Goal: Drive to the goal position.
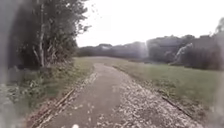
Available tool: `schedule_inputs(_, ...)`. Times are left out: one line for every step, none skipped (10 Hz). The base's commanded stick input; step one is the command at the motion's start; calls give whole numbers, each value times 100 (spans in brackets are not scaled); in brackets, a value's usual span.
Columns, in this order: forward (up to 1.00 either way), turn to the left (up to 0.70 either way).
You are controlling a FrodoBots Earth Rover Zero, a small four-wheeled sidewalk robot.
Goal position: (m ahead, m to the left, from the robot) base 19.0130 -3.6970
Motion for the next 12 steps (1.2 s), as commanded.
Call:
schedule_inputs(85,0)
schedule_inputs(85,0)
schedule_inputs(85,0)
schedule_inputs(85,0)
schedule_inputs(85,0)
schedule_inputs(85,0)
schedule_inputs(85,0)
schedule_inputs(85,0)
schedule_inputs(85,0)
schedule_inputs(85,0)
schedule_inputs(85,0)
schedule_inputs(85,0)
